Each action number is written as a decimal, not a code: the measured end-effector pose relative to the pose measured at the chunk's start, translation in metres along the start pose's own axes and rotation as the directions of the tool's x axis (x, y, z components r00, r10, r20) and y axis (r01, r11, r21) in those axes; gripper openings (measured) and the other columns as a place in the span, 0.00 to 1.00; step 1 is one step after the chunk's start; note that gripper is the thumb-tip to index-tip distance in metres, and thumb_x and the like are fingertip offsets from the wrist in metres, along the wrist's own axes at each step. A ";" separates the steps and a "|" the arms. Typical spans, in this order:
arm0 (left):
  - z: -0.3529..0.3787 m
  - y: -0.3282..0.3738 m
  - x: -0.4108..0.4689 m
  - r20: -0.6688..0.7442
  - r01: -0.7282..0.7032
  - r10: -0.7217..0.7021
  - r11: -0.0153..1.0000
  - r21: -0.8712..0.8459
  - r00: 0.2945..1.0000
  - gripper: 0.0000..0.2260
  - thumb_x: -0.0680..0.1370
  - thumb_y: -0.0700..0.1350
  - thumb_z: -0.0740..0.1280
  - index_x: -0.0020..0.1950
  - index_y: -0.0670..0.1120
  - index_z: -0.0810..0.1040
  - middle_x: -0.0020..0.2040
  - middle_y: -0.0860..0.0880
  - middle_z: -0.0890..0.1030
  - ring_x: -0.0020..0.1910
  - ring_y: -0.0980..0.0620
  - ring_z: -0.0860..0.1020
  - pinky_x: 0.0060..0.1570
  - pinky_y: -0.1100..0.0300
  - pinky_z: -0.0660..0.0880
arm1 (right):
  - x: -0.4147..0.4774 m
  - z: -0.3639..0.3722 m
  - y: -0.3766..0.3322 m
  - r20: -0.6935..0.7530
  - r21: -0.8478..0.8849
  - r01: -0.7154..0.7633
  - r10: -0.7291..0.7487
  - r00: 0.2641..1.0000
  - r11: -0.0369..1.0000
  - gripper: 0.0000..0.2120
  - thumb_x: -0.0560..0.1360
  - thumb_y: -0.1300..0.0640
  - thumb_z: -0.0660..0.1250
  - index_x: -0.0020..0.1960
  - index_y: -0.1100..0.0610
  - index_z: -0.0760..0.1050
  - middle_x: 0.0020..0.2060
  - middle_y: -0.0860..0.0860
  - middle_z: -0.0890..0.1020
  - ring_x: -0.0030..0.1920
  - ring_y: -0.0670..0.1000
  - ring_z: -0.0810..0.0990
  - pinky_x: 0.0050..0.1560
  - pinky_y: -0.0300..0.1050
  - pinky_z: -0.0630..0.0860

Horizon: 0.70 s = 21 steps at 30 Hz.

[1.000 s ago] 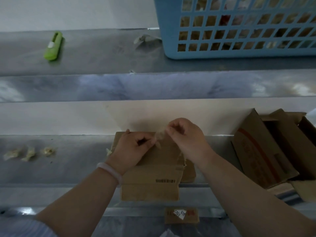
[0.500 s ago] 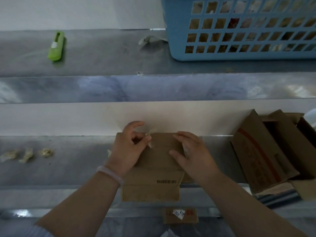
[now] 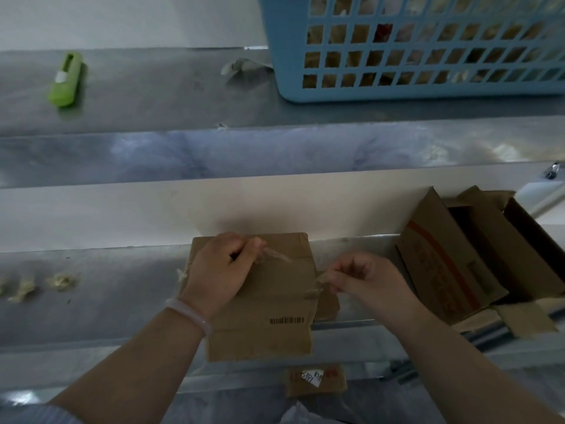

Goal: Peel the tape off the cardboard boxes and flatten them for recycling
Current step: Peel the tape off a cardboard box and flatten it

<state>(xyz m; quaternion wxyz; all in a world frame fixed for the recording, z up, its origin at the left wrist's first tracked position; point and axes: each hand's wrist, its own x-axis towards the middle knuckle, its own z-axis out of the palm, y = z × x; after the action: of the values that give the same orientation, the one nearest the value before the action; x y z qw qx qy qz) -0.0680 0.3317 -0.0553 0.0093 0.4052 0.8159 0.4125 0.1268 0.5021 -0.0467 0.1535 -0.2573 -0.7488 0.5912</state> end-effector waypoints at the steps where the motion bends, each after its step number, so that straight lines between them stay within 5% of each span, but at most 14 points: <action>1: 0.000 0.000 0.000 0.003 0.002 -0.002 1.000 0.011 1.000 0.14 0.77 0.58 0.62 0.44 0.54 0.84 0.38 0.56 0.80 0.41 0.59 0.77 0.44 0.54 0.76 | -0.002 0.002 0.001 -0.006 0.059 0.020 -0.020 1.000 0.998 0.04 0.73 0.64 0.72 0.42 0.56 0.82 0.34 0.52 0.84 0.37 0.48 0.83 0.43 0.38 0.79; 5: -0.001 -0.002 0.001 -0.003 0.023 -0.023 1.000 0.015 1.000 0.03 0.75 0.51 0.70 0.46 0.58 0.83 0.42 0.59 0.80 0.44 0.62 0.77 0.47 0.61 0.76 | -0.005 0.010 0.001 0.027 0.229 0.071 -0.079 0.996 0.971 0.05 0.73 0.69 0.69 0.42 0.61 0.80 0.32 0.54 0.82 0.35 0.48 0.81 0.41 0.39 0.79; 10: 0.000 -0.002 0.000 0.015 0.056 -0.057 0.998 0.032 0.998 0.06 0.73 0.50 0.72 0.47 0.61 0.80 0.42 0.62 0.79 0.45 0.66 0.76 0.45 0.69 0.72 | -0.005 0.003 0.002 0.150 0.310 0.042 -0.092 0.984 0.950 0.03 0.67 0.59 0.73 0.40 0.58 0.82 0.33 0.57 0.83 0.35 0.51 0.81 0.40 0.40 0.78; 16: 0.002 0.004 -0.002 -0.013 0.086 -0.086 0.996 0.007 0.996 0.11 0.71 0.48 0.74 0.49 0.58 0.76 0.38 0.61 0.79 0.42 0.65 0.77 0.40 0.76 0.69 | -0.001 -0.019 0.008 0.489 0.294 -0.265 0.094 0.867 0.918 0.04 0.65 0.60 0.77 0.40 0.57 0.84 0.35 0.58 0.83 0.36 0.52 0.83 0.42 0.43 0.81; 18: 0.003 0.006 -0.003 -0.019 0.050 -0.049 0.996 0.073 0.999 0.08 0.71 0.47 0.74 0.46 0.56 0.79 0.38 0.61 0.79 0.41 0.63 0.77 0.40 0.75 0.69 | 0.000 -0.032 0.008 0.480 0.228 -0.294 0.155 0.863 0.928 0.12 0.63 0.56 0.80 0.44 0.59 0.85 0.40 0.61 0.84 0.41 0.54 0.84 0.45 0.44 0.81; 21: 0.004 0.007 -0.003 -0.018 0.048 -0.046 0.996 0.074 0.999 0.06 0.71 0.47 0.74 0.45 0.55 0.79 0.38 0.61 0.79 0.42 0.64 0.77 0.41 0.72 0.70 | -0.001 -0.038 0.009 0.389 0.351 -0.321 0.175 0.905 0.880 0.17 0.66 0.57 0.77 0.52 0.62 0.83 0.50 0.63 0.84 0.52 0.58 0.84 0.48 0.44 0.81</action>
<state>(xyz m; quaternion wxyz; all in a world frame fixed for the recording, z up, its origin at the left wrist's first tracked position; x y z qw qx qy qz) -0.0603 0.3346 -0.0539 -0.0028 0.3825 0.8400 0.3849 0.1498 0.5332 -0.0455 -0.0085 -0.2068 -0.5845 0.7845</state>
